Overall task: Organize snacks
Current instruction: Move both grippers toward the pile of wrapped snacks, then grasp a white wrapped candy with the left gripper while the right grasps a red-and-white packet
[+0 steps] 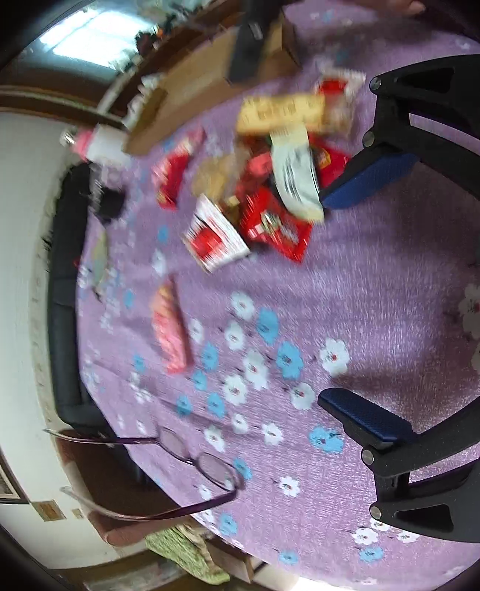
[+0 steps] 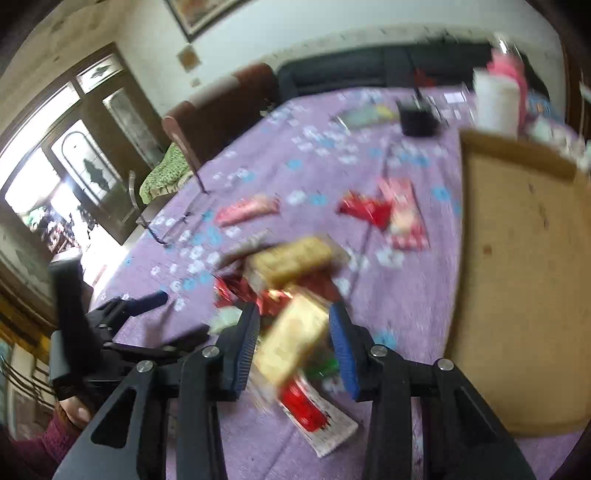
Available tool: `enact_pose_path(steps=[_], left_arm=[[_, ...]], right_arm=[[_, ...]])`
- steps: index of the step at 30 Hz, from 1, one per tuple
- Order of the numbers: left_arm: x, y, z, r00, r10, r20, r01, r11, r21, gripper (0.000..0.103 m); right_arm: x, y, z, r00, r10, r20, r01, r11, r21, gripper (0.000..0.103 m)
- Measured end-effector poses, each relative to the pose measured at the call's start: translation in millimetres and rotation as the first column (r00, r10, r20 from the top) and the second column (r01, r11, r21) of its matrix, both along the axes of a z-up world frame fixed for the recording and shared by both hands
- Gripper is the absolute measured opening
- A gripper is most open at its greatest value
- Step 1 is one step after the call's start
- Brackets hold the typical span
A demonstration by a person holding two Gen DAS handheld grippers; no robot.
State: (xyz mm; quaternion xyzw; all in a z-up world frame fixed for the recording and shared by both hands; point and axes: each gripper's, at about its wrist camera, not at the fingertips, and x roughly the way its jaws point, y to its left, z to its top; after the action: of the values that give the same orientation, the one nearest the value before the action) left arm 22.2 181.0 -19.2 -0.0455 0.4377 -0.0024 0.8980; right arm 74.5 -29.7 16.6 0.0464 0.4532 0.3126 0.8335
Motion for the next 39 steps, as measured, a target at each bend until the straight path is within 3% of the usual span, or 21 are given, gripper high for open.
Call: enact_pose_path(steps=[4, 8, 12, 16, 26, 30, 35, 39], left_arm=[[-13, 0, 14, 0.995, -0.045, 0.086, 0.049, 0.998, -0.046, 0.091], [-14, -7, 14, 0.992, -0.089, 0.087, 0.093, 0.995, -0.042, 0.085], [-14, -20, 15, 0.985, -0.144, 0.091, 0.147, 0.989, -0.028, 0.082], [-17, -24, 16, 0.982, -0.16, 0.098, 0.162, 0.987, -0.009, 0.082], [-20, -18, 19, 0.982, -0.154, 0.108, 0.16, 0.986, -0.043, 0.082], [-22, -17, 20, 0.982, -0.148, 0.118, 0.154, 0.987, -0.046, 0.082], [-22, -15, 20, 0.983, -0.14, 0.115, 0.147, 0.988, -0.049, 0.082], [-23, -14, 20, 0.984, -0.131, 0.116, 0.138, 0.989, -0.053, 0.082]], right_arm=[[-5, -10, 2, 1.0, -0.016, -0.02, 0.016, 0.999, 0.031, 0.039], [-12, -14, 11, 0.999, 0.033, 0.002, -0.033, 0.999, -0.004, 0.04], [-25, 3, 8, 0.989, 0.146, 0.016, -0.143, 0.982, -0.124, 0.042], [-42, 14, 3, 0.979, 0.2, 0.033, -0.187, 0.954, -0.233, 0.042], [-56, 21, -36, 0.968, 0.251, -0.003, -0.227, 0.866, -0.445, 0.042], [-50, 31, -35, 0.968, 0.249, -0.005, -0.226, 0.869, -0.44, 0.032], [-33, 61, -33, 0.976, 0.217, 0.001, -0.195, 0.878, -0.437, 0.026], [-11, 66, -28, 0.993, 0.086, 0.08, -0.059, 0.953, -0.297, 0.019]])
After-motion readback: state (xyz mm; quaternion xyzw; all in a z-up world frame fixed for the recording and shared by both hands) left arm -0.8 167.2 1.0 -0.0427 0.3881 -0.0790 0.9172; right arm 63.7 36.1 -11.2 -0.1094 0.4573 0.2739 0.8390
